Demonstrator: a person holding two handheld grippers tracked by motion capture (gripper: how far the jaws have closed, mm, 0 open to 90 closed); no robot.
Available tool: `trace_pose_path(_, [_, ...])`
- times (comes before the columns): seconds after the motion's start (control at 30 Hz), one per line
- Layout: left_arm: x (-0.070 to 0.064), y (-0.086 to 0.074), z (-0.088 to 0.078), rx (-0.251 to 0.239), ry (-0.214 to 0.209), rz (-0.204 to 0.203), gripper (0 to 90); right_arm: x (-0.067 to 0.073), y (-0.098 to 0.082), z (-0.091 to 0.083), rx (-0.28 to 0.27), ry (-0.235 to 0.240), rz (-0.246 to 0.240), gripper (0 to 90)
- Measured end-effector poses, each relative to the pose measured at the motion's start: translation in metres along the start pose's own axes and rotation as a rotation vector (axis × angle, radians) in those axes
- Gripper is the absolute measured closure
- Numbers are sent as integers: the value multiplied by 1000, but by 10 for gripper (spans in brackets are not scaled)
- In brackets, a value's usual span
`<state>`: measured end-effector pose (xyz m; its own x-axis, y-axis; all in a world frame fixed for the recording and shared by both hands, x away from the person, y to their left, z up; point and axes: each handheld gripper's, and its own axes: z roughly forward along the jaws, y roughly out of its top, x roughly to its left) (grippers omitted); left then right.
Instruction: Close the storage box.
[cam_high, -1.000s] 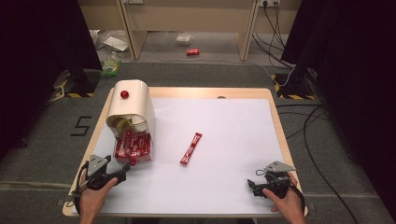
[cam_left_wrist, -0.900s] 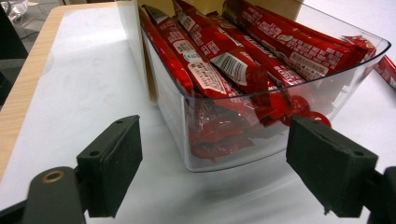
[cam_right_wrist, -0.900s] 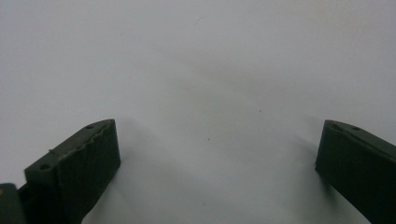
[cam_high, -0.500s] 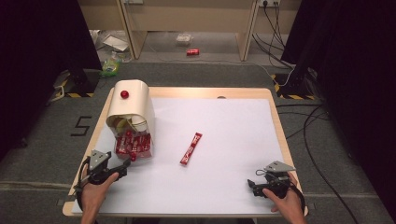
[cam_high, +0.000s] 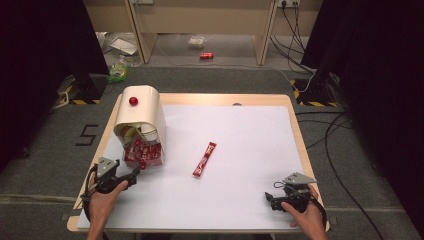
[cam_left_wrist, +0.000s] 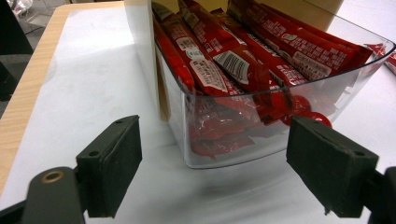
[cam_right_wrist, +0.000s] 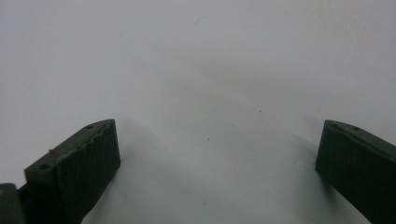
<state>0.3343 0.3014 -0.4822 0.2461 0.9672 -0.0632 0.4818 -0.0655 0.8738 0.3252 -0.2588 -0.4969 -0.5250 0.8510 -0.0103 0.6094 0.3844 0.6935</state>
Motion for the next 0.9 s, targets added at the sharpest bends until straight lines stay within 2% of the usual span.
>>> trace_pose_path(0.9, [5, 2, 13, 17, 25, -1, 184, 0, 0, 0, 1, 0, 0, 3])
